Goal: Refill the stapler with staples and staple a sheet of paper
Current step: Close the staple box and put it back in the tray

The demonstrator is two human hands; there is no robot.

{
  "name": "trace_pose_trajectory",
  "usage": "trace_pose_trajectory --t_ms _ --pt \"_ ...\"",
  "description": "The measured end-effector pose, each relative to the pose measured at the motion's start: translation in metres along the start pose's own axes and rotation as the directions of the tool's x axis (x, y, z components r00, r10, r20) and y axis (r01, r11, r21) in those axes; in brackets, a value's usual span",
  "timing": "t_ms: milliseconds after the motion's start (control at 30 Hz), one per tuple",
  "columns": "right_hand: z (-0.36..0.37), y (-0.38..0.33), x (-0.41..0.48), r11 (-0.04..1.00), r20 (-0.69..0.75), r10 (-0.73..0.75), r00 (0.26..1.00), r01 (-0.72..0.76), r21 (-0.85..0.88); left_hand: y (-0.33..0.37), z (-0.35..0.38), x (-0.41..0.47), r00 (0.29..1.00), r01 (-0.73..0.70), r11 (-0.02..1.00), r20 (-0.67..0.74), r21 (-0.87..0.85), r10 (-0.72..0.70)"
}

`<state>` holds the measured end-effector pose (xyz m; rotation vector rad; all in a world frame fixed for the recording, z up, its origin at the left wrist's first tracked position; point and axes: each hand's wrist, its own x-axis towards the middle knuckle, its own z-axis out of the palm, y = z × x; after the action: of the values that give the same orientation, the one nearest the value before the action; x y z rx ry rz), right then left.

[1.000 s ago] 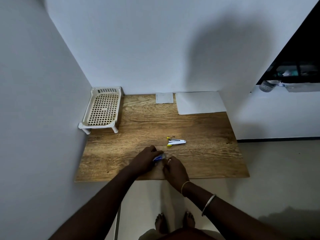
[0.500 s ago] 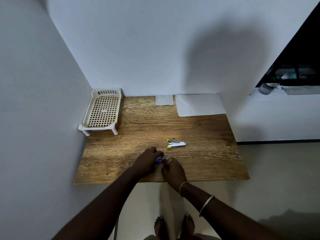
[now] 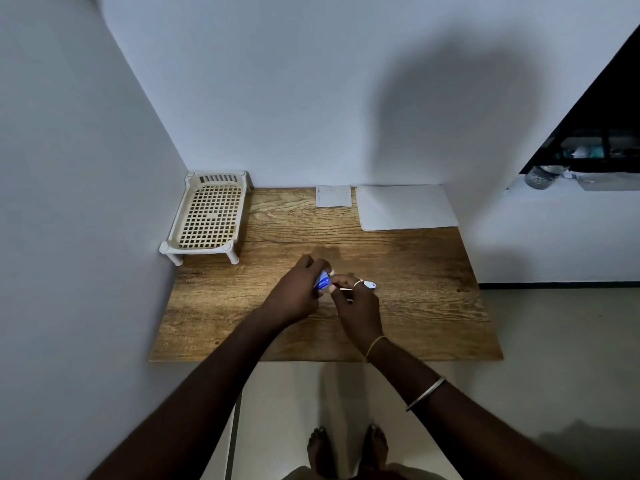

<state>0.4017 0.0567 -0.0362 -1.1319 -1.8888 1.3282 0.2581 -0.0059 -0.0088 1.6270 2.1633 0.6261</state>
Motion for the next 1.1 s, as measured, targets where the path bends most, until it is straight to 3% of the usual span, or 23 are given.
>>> trace_pose_trajectory --t_ms 233,333,400,533,867,1100 --pt "-0.009 -0.004 0.013 0.998 -0.044 -0.06 0.997 0.06 0.001 0.007 -0.011 0.005 0.998 -0.054 0.998 0.016 0.025 0.054" --pt "-0.009 -0.005 0.016 0.973 -0.065 0.112 0.992 -0.096 0.209 0.009 -0.012 0.006 0.998 -0.06 0.998 0.023 0.034 0.059" --pt "-0.009 -0.008 0.018 0.889 -0.012 0.237 0.971 -0.212 0.406 0.01 -0.012 0.007 0.998 -0.059 0.998 0.02 0.035 0.058" --pt "-0.008 -0.01 0.02 0.782 0.099 0.313 0.944 -0.316 0.537 0.011 -0.011 0.008 0.999 -0.053 0.998 -0.004 0.045 0.053" --pt "-0.013 -0.019 0.026 0.606 0.193 0.422 0.886 -0.434 0.667 0.015 -0.014 0.008 0.993 -0.067 0.997 -0.096 -0.032 0.063" --pt "-0.016 -0.021 0.029 0.643 0.174 0.428 0.887 -0.434 0.632 0.019 -0.016 0.01 0.99 -0.106 0.994 -0.089 -0.007 0.105"
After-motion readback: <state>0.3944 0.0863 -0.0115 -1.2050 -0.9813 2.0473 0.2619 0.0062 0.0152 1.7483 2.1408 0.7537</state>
